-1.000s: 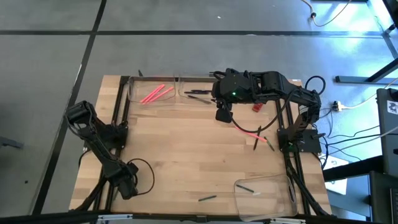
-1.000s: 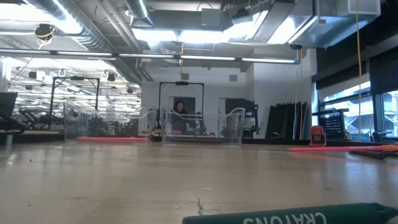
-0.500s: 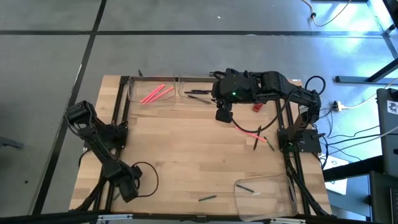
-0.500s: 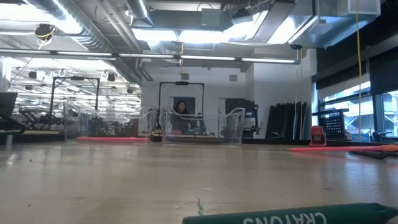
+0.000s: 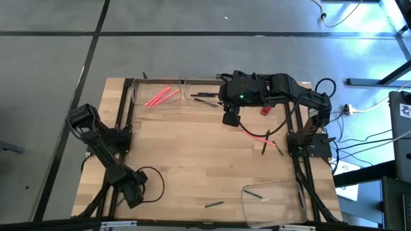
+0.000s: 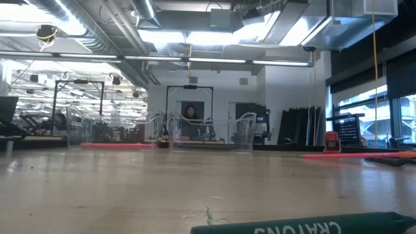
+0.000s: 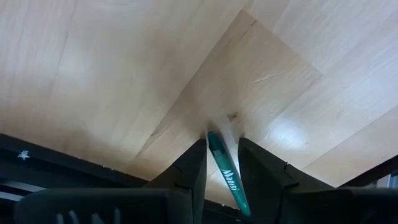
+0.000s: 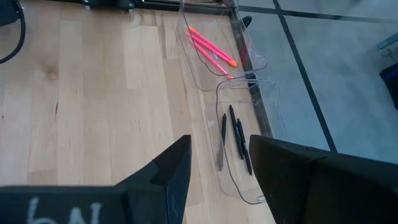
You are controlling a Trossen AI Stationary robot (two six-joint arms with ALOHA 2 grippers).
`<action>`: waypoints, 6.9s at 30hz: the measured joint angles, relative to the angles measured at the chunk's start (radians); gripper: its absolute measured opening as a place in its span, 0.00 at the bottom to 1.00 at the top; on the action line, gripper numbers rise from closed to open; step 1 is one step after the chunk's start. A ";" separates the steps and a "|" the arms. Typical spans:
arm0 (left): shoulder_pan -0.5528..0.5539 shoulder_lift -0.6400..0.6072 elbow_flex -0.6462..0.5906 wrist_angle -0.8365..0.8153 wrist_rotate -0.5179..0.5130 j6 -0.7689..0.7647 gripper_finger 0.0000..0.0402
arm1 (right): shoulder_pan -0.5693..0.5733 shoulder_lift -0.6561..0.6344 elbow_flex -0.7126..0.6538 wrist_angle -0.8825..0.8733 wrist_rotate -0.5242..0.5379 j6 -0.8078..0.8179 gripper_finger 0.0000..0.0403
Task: Sort crayons/erasers/pens/pencils in bins
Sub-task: Put the green crayon into the bottom transparent bin
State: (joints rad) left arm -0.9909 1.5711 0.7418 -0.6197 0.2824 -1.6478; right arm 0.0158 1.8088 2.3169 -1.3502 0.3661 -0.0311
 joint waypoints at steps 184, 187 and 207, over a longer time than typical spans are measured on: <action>0.554 -0.243 0.127 -0.135 -0.446 0.706 0.01 | 0.009 0.000 0.000 -0.037 -0.270 -0.056 0.41; 0.596 -0.282 0.129 -0.132 -0.471 0.798 0.01 | 0.009 0.000 0.000 -0.039 -0.382 -0.085 0.41; 0.734 -0.357 0.129 0.028 -0.484 1.115 0.01 | 0.009 0.071 0.000 0.003 -0.690 -0.287 0.41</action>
State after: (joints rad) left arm -0.2569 1.2140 0.8707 -0.5921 -0.2012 -0.5332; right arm 0.0250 1.8795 2.3169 -1.3468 -0.3237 -0.3179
